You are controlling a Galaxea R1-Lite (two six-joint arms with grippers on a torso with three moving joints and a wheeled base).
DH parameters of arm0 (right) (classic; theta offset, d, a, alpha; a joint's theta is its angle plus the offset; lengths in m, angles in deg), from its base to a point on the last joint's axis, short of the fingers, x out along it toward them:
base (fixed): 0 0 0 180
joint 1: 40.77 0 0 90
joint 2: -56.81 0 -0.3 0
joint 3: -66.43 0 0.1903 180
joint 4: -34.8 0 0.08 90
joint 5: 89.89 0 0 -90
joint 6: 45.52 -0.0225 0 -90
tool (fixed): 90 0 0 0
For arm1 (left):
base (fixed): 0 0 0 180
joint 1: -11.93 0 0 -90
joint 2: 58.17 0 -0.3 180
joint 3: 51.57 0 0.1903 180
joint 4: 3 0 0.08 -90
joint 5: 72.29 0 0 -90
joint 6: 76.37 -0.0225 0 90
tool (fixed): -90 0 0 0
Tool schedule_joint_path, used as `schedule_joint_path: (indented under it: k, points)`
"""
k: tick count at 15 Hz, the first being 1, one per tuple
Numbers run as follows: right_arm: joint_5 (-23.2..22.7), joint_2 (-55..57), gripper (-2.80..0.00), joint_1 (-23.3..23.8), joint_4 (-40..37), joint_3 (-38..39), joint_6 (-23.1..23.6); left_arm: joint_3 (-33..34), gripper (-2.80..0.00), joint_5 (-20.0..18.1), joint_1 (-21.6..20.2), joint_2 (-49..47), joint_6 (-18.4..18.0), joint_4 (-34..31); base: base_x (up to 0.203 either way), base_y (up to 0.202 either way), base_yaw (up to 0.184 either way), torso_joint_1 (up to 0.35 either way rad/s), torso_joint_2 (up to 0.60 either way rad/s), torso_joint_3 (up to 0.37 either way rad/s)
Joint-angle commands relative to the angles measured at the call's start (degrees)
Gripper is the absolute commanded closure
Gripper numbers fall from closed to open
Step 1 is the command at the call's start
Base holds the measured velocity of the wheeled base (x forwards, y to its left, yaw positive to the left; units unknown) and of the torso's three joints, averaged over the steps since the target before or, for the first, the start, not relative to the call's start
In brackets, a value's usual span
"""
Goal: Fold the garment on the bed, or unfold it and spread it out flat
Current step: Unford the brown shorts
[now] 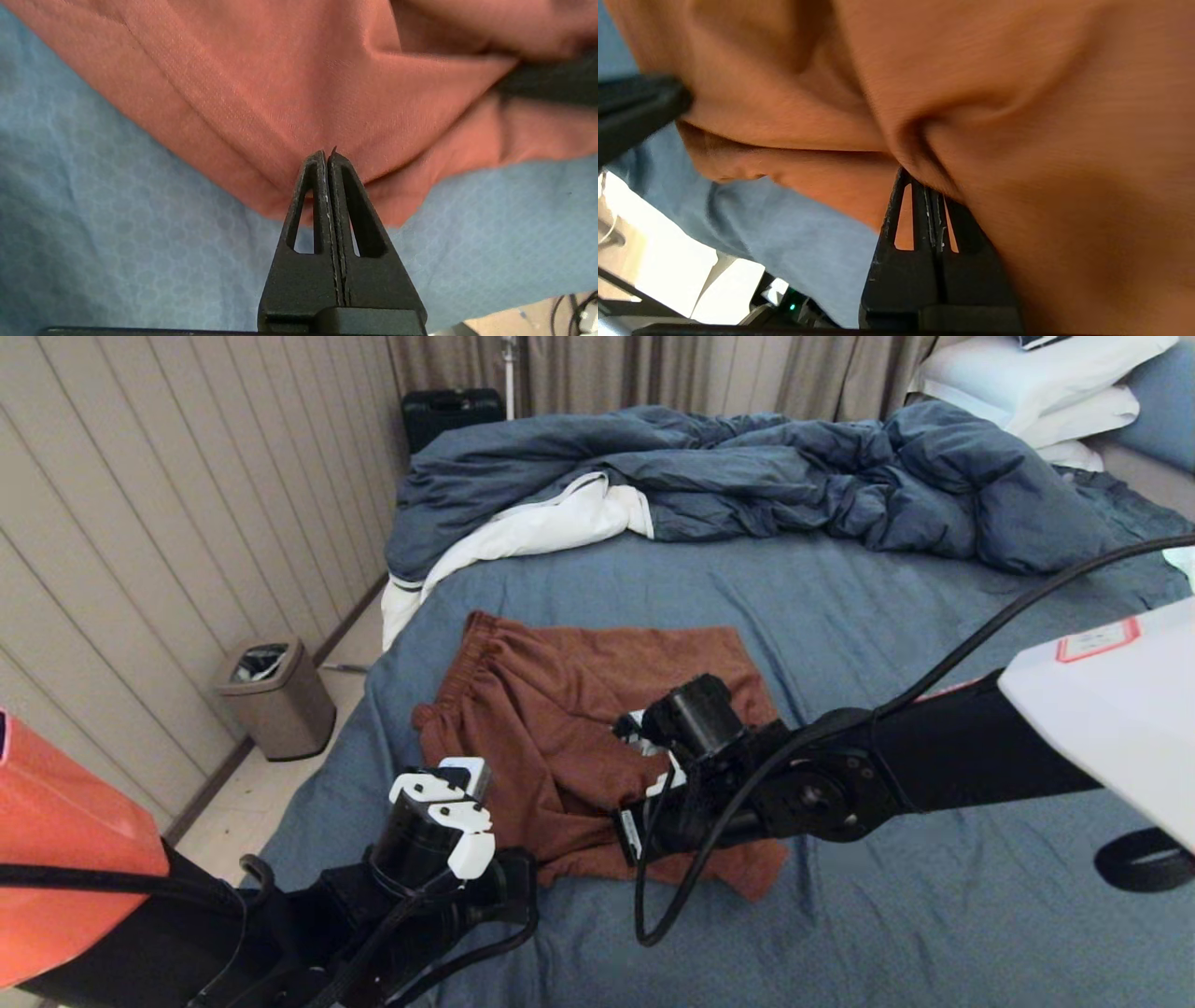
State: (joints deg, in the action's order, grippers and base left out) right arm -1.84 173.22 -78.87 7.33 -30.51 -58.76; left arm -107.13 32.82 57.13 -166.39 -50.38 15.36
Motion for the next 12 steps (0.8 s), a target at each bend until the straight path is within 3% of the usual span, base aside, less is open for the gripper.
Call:
schedule_joint_path:
  k: [1, 12]
  points:
    - [-0.1, -1.7, 0.0, 1.6, 0.0, 0.1, 0.4, 1.0, 0.0, 0.1, 0.7, -0.3, 0.2, 0.4, 0.0, 0.0, 0.0, 0.0, 0.0, 0.0]
    - [0.6, 2.3, 0.0, 13.9, 2.4, -6.0, 1.6, 2.7, 0.0, 1.8, 1.6, -0.5, 0.0, 3.6, 0.0, 0.0, 0.0, 0.0, 0.0, 0.0]
